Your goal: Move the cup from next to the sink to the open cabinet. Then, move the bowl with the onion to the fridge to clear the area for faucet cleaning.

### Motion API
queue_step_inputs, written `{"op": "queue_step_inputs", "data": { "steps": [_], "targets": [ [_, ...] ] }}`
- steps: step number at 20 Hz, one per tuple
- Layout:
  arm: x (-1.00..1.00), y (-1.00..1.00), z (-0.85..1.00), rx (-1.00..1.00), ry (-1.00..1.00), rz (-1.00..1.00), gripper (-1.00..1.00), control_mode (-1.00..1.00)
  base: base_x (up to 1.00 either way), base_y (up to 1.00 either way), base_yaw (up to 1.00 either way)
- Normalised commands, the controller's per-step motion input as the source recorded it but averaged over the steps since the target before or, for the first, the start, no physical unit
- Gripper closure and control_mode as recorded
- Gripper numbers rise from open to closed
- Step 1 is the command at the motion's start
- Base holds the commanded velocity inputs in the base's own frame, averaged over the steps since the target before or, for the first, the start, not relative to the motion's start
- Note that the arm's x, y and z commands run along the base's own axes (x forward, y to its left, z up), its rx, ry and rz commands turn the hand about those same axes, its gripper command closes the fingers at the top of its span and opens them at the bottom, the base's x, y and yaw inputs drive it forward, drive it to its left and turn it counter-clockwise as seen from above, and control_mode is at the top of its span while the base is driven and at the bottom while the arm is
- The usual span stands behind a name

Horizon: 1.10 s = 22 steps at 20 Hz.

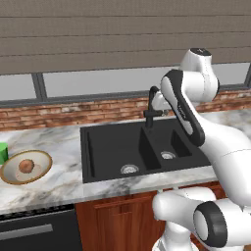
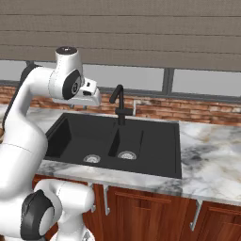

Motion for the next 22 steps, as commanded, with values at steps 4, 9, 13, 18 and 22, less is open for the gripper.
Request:
{"op": "queue_step_inputs", "data": {
  "steps": [4,9,13,18,22],
  "targets": [
    [-0.3,-0.02,0.0,0.0,-0.04,-0.02,-1.0,-1.0,0.0,0.0,0.0],
    [-0.2,0.0,-0.07,0.01,0.04,0.0,-1.0,-1.0,0.0,0.0,0.0],
    [0.0,0.0,0.0,0.0,0.0,0.0,-1.0,1.0,-0.88,0.06,0.0],
    [0.0,0.0,0.0,0.0,0.0,0.0,-1.0,1.0,-0.4,0.84,0.01],
    [0.0,0.0,0.0,0.0,0.0,0.0,-1.0,1.0,0.21,1.0,0.0]
  ]
}}
